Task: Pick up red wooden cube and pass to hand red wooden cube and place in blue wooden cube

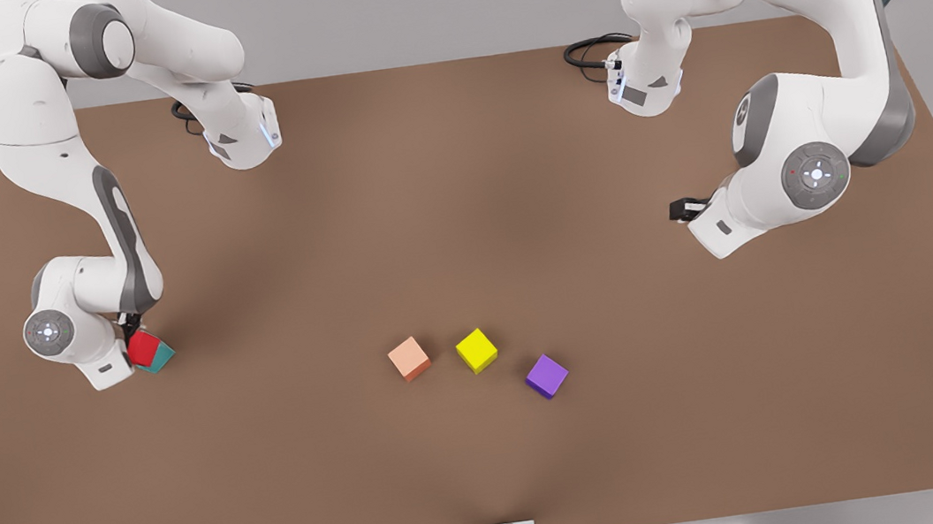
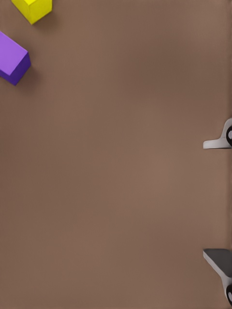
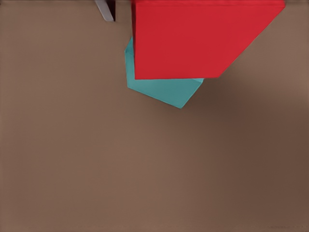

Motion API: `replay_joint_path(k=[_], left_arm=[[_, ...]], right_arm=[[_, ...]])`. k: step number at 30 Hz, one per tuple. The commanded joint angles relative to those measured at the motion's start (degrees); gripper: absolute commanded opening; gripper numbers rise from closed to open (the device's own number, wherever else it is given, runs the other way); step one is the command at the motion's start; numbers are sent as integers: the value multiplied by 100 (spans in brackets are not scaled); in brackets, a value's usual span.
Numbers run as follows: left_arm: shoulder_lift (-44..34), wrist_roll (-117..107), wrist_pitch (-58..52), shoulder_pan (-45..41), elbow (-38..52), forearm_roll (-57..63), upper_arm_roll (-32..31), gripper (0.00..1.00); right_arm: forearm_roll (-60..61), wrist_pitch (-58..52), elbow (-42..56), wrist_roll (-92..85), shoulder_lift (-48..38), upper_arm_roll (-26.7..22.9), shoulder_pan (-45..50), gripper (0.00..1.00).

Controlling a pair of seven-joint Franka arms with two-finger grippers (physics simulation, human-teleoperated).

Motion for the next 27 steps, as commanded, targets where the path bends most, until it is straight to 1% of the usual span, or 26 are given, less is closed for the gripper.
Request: replay_joint_path(k=[1,8,13,16,17,18,20,21,22,23,24,25,26,27], left_arm=[[-6,-147,-7,-5,2,5,-3,100],[-6,-147,-7,13,2,5,-3,100],[-6,-139,-7,13,11,14,-3,100],[-6,-147,1,13,11,14,-3,100],[-6,-147,-7,-5,11,23,-3,100],[-6,-147,-7,4,46,14,-3,100],[-6,-139,-7,21,46,5,-3,100],[-6,-156,-7,-14,55,5,-3,100],[-6,-147,-7,-14,55,5,-3,100],[-15,-147,-7,21,46,-12,-3,100],[-6,-147,-7,-5,55,5,-3,100],[-6,-147,-7,21,55,-4,-3,100],[-6,-147,-7,21,55,5,6,100],[-6,-147,-7,22,55,-4,6,100]], right_arm=[[7,-62,3,-7,-5,0,-3,100],[42,-388,38,-7,-181,27,6,100],[51,-1011,275,-7,-339,123,32,100],[209,-1732,442,-16,-515,176,32,100],[375,-2057,539,46,-585,246,41,100],[797,-2479,723,238,-647,299,50,100],[1624,-3429,1471,1837,-489,326,217,100],[1826,-3473,1515,3241,-418,326,252,100],[1826,-3455,1795,4877,-155,326,462,100],[1774,-3630,2708,6073,477,317,805,100],[1730,-3727,3367,7231,864,317,990,100],[1791,-3797,3868,7490,830,334,1191,100],[1809,-4113,4272,7586,812,308,1429,100],[1774,-4500,4625,7964,611,308,1465,100]])
